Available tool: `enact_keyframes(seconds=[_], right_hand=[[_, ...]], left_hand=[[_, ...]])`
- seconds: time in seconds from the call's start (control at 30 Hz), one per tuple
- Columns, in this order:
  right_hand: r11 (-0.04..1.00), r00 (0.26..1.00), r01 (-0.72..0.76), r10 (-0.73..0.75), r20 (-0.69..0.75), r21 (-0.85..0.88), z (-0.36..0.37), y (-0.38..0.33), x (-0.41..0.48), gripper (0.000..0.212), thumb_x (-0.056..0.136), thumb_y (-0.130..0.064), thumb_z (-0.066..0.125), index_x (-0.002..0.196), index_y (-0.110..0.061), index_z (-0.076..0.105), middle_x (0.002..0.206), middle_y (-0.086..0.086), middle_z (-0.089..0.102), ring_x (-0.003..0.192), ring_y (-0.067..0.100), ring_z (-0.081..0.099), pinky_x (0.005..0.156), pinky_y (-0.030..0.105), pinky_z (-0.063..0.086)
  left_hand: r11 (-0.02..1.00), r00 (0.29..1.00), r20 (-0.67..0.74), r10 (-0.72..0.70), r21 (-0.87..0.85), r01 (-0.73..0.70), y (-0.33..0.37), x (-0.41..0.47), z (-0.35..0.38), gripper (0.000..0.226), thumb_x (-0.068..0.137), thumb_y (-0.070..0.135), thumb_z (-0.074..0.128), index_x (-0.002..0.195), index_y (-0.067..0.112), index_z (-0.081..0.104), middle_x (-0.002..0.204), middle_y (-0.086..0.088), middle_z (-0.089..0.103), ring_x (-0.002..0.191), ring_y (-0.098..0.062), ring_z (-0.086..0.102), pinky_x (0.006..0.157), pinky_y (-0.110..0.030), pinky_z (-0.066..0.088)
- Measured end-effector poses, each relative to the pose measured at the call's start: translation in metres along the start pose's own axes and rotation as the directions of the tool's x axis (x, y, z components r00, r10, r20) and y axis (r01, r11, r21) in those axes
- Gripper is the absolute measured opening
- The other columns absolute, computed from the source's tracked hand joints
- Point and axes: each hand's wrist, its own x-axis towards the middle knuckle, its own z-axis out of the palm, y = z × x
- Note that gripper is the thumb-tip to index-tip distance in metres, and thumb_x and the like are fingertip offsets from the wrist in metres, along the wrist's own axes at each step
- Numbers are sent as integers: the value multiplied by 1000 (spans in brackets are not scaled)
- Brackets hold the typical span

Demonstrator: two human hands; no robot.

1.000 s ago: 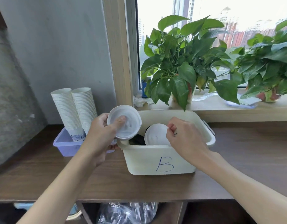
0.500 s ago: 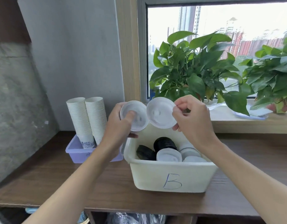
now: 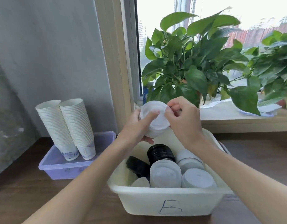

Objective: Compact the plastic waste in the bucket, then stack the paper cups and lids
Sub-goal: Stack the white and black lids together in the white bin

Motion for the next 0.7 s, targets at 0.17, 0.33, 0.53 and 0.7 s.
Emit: enact_keyframes(seconds=[0.17,0.33,0.53,0.7], right_hand=[[999,999,31,-31,28,-19,7,7,-1,11,89,-10,56,97,-17,58,88,-5,53,70,6,50,65,18,43],[889,890,-375,265,370,264,15,7,-6,29,103,-32,34,121,-15,49,106,4,60,95,21,63,75,38,60],[952,944,-185,103,314,244,16,7,-8,19,104,-31,35,102,-14,43,81,-8,48,68,-5,48,61,13,43],[904,900,-302,165,404,302,12,8,-8,15,100,-30,48,110,-20,47,96,-7,57,88,8,57,76,29,50]], left_hand=[[995,991,-109,78,-49,-83,-11,4,5,26,100,22,52,126,20,56,114,-12,65,78,-23,65,58,-35,54],[971,962,-130,239,20,-238,-18,3,5,24,102,24,55,125,19,58,109,-12,68,81,-29,70,56,-34,57],[957,952,-101,289,-5,-291,-18,0,5,32,101,33,55,128,16,59,105,-14,70,78,-26,74,57,-43,62],[954,951,-79,299,26,-298,-22,3,0,32,100,32,61,129,18,58,109,-11,68,87,-24,71,59,-36,60]])
